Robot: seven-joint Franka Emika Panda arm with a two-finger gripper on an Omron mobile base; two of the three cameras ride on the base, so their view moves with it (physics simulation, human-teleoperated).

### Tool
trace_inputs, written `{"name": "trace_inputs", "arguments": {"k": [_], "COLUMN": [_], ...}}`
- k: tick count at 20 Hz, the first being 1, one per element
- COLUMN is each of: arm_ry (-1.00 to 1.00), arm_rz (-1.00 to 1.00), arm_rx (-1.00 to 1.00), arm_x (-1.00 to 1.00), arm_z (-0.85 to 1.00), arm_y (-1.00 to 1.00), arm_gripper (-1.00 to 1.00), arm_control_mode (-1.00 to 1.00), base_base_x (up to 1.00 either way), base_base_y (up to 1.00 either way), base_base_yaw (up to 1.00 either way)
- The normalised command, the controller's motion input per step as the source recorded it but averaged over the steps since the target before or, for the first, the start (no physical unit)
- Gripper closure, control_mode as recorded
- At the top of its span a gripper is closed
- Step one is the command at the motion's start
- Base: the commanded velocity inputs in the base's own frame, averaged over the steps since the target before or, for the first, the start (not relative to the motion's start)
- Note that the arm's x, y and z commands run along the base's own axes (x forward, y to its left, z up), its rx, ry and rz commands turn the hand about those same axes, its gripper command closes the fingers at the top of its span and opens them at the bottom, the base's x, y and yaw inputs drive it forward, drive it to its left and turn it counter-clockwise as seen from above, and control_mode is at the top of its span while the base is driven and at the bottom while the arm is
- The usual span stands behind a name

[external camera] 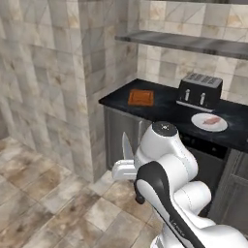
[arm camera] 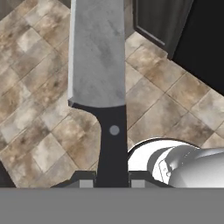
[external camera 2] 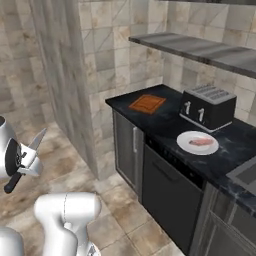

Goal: Pick up the knife from the drawer and place it on the cutting board. Then place the meat from the plate to the cutting board.

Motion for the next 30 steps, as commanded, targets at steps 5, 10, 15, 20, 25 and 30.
{"name": "trace_inputs", "arguments": {"k": [5,10,15,20,25,30], "arm_ry": [0.00,0.00,0.00,0.00,0.00,0.00], "arm_rz": [0.00,0.00,0.00,0.00,0.00,0.00], "arm_rx": [0.00,0.00,0.00,0.00,0.00,0.00], "arm_x": [0.00,0.00,0.00,0.00,0.00,0.00], "arm_z": [0.00,0.00,0.00,0.00,0.00,0.00], "arm_y": [0.00,0.00,0.00,0.00,0.00,0.00], "arm_gripper": [1.00,1.00,1.00,1.00,1.00,1.00], "arm_control_mode": [1.00,1.00,1.00,1.00,1.00,1.00], "base_base_x": [0.43,0.44,0.49,0.52,0.57,0.55], "base_base_y": [0.03,0.13,0.19,0.19,0.25,0.20], "base_base_yaw": [-0.38,-0.37,-0.36,-0.36,-0.35,-0.34]}}
